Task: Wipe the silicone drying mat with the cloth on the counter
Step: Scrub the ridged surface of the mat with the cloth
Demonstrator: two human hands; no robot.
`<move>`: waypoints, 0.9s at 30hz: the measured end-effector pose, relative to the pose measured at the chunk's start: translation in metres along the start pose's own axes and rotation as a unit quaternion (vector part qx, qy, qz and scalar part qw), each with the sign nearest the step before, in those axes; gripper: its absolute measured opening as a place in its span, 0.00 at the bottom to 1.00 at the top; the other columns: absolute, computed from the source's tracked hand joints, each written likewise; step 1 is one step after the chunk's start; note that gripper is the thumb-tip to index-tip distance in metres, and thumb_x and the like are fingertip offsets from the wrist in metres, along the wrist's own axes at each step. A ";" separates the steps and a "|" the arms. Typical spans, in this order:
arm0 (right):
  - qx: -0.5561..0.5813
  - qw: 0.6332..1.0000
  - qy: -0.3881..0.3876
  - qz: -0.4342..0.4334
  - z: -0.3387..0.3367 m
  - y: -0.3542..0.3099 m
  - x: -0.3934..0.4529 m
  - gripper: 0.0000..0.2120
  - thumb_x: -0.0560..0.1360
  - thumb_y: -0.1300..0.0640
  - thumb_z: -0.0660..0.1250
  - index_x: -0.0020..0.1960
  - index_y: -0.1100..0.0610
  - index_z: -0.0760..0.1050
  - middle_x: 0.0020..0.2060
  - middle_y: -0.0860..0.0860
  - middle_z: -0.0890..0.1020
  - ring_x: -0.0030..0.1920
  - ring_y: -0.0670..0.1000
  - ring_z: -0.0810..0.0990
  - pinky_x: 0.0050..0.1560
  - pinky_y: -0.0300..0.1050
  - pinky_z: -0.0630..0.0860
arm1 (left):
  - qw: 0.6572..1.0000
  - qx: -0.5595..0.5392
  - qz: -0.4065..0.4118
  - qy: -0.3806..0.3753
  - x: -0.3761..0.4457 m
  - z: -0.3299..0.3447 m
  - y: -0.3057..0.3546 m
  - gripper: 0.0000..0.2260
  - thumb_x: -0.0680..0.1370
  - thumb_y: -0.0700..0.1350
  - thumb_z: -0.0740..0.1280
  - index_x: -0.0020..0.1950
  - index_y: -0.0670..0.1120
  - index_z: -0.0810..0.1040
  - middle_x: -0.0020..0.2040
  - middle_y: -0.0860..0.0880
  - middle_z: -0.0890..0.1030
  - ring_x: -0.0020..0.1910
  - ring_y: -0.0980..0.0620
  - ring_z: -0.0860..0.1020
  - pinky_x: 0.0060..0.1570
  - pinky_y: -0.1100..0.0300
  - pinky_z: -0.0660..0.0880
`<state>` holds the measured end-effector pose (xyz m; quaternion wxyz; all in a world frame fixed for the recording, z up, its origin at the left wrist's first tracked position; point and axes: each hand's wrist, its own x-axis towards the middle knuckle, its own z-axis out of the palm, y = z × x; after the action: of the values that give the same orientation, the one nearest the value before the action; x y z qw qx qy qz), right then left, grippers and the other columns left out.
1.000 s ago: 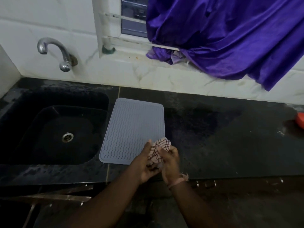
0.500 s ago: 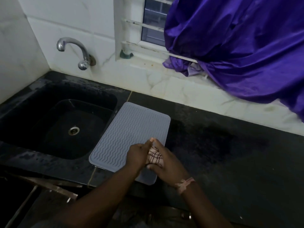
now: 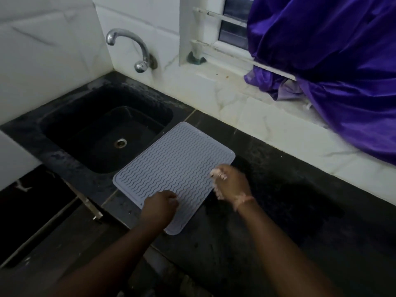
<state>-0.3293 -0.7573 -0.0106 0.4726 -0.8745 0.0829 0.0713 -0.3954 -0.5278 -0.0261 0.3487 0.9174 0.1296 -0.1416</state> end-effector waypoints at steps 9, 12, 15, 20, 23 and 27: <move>-0.349 0.931 -0.036 -0.102 0.023 -0.002 0.082 0.11 0.80 0.64 0.62 0.57 0.62 0.82 0.59 0.61 0.76 0.59 0.63 0.78 0.56 0.53 0.79 | 0.972 0.229 0.058 -0.019 -0.023 0.010 -0.042 0.29 0.75 0.48 0.73 0.75 0.56 0.71 0.73 0.50 0.69 0.69 0.47 0.69 0.66 0.53 0.72; -0.366 0.925 -0.032 -0.098 0.042 -0.004 0.059 0.12 0.80 0.64 0.62 0.59 0.62 0.81 0.59 0.60 0.76 0.58 0.63 0.78 0.55 0.55 0.80 | 0.966 0.246 0.072 -0.015 -0.018 0.008 -0.042 0.29 0.74 0.51 0.74 0.74 0.56 0.73 0.70 0.49 0.70 0.65 0.47 0.71 0.61 0.54 0.75; -0.342 0.930 -0.043 -0.124 0.058 -0.011 0.018 0.10 0.79 0.64 0.62 0.55 0.60 0.82 0.54 0.59 0.78 0.53 0.60 0.80 0.51 0.50 0.80 | 0.967 0.241 0.077 -0.011 -0.013 0.006 -0.045 0.26 0.72 0.52 0.75 0.71 0.55 0.76 0.66 0.48 0.70 0.63 0.46 0.71 0.59 0.54 0.77; -0.355 0.906 -0.111 -0.203 0.099 -0.017 -0.066 0.09 0.79 0.61 0.63 0.55 0.56 0.80 0.52 0.56 0.79 0.51 0.59 0.80 0.48 0.46 0.76 | 0.967 0.233 0.099 -0.005 -0.014 0.004 -0.045 0.23 0.73 0.54 0.76 0.68 0.55 0.79 0.64 0.48 0.71 0.63 0.45 0.71 0.58 0.52 0.77; -0.307 0.919 -0.147 -0.200 0.117 -0.021 -0.094 0.08 0.79 0.56 0.68 0.56 0.52 0.81 0.50 0.53 0.81 0.50 0.55 0.81 0.45 0.44 0.72 | 0.968 0.221 0.122 0.002 -0.016 -0.001 -0.046 0.14 0.77 0.51 0.72 0.63 0.54 0.81 0.61 0.49 0.72 0.60 0.46 0.72 0.54 0.52 0.78; -0.111 0.952 -0.281 -0.046 0.095 -0.027 -0.070 0.12 0.74 0.56 0.75 0.57 0.51 0.85 0.49 0.49 0.86 0.50 0.48 0.83 0.47 0.36 0.76 | 0.968 0.200 0.151 -0.030 -0.016 -0.010 -0.051 0.20 0.76 0.46 0.72 0.68 0.53 0.80 0.65 0.47 0.75 0.63 0.43 0.75 0.59 0.50 0.76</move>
<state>-0.3966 -0.6570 -0.0259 0.3791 -0.8689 -0.1019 0.3016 -0.4254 -0.4861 -0.0438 0.1795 0.9726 -0.0518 -0.1380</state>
